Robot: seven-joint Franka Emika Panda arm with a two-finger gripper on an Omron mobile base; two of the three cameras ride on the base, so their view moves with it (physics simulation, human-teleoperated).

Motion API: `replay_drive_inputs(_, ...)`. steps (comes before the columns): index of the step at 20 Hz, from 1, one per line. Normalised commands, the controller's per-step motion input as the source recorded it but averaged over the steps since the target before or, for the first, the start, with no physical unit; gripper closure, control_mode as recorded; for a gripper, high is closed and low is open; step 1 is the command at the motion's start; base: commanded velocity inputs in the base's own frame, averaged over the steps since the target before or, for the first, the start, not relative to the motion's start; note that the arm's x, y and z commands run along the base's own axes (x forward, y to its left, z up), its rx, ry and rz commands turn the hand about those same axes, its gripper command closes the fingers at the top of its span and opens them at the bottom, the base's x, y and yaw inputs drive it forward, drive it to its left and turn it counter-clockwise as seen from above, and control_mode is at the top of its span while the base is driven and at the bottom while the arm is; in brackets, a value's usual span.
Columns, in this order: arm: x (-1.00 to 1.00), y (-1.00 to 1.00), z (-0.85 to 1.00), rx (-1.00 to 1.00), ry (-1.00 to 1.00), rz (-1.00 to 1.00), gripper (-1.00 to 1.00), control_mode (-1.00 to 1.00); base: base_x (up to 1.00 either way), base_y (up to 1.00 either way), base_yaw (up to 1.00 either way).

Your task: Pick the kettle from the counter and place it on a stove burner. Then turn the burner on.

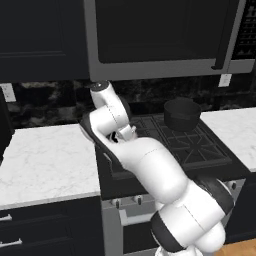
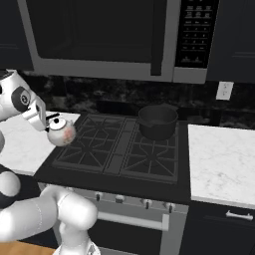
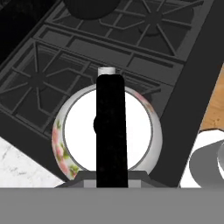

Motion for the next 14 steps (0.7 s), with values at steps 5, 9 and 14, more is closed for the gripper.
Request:
replay_drive_inputs(5,0.20,-0.55,-0.06,0.00,0.02,-0.01,1.00,-1.00,0.00,0.00,0.00)
replay_drive_inputs(9,0.25,-0.38,-0.17,0.00,0.08,0.00,1.00,-1.00,0.00,0.00,0.00)
replay_drive_inputs(14,0.15,-0.18,-0.19,0.00,0.10,0.00,1.00,-1.00,0.00,0.00,0.00)
